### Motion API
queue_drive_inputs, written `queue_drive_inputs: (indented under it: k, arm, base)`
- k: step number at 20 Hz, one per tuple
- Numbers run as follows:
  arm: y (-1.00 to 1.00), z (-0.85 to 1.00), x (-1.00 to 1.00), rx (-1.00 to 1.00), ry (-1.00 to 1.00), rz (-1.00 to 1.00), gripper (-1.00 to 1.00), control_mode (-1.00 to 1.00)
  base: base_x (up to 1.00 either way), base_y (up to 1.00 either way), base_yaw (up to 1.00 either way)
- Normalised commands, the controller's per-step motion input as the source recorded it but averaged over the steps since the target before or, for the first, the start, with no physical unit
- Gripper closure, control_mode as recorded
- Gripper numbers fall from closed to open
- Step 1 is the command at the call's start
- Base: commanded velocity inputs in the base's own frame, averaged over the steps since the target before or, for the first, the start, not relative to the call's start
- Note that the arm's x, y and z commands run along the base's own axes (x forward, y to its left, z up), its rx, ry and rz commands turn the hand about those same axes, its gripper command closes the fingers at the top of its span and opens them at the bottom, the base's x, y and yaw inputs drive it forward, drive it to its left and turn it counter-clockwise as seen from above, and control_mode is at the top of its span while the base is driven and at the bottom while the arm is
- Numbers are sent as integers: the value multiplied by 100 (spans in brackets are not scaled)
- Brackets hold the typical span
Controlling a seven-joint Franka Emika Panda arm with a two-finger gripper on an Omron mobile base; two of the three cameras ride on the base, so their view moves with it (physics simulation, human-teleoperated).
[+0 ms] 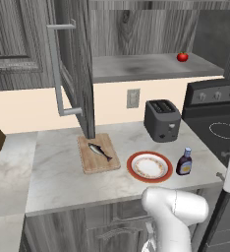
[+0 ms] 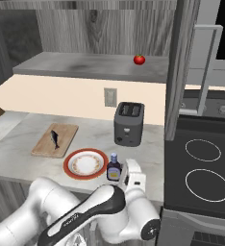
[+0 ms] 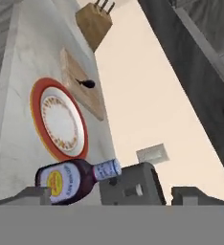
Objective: Pick the fish from the plate and place it on the cutting board. Then pick the condiment bottle from the cabinet and place it next to the cutting board.
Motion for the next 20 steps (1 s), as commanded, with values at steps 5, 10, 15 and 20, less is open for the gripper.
queue_drive_inputs:
  k: [5, 10, 15, 20]
  arm:
    - [0, 37, -36, -44, -40, -8, -100, -100]
    - [1, 38, -15, -50, -39, -4, -100, -100]
    - [1, 43, -3, -53, -35, 0, -100, -100]
    - [1, 39, -7, -52, -22, 0, -100, -100]
  base:
    - [0, 0, 0]
    - [0, 0, 0]
    - [0, 0, 0]
    - [0, 0, 0]
